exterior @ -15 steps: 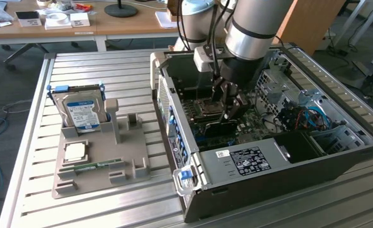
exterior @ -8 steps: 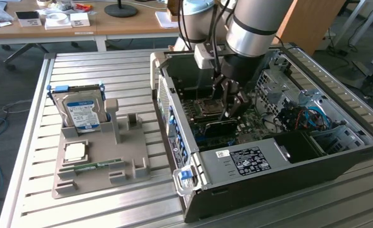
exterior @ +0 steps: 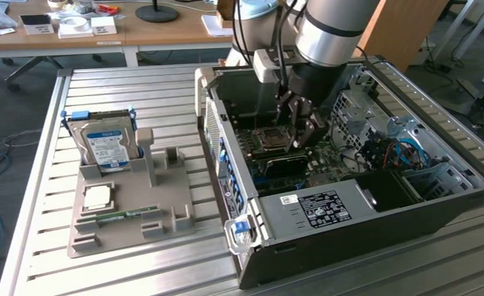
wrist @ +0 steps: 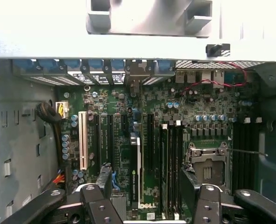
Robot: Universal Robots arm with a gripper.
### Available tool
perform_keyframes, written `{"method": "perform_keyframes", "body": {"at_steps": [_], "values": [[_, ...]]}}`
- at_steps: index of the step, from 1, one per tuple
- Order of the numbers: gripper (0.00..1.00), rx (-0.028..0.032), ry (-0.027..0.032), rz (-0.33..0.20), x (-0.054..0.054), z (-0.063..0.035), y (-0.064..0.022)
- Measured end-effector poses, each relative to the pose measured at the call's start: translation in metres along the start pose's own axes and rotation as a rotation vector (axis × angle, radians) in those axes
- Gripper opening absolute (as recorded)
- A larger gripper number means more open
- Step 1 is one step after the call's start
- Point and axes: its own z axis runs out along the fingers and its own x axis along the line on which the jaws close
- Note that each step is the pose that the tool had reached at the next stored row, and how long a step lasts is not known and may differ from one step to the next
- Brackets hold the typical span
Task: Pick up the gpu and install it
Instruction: 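Insert the gpu into the slot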
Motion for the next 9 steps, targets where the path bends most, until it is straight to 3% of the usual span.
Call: {"method": "perform_keyframes", "body": {"at_steps": [9], "values": [[0.69, 0.0, 0.0, -0.001, -0.0001, -0.0015, 0.0]]}}
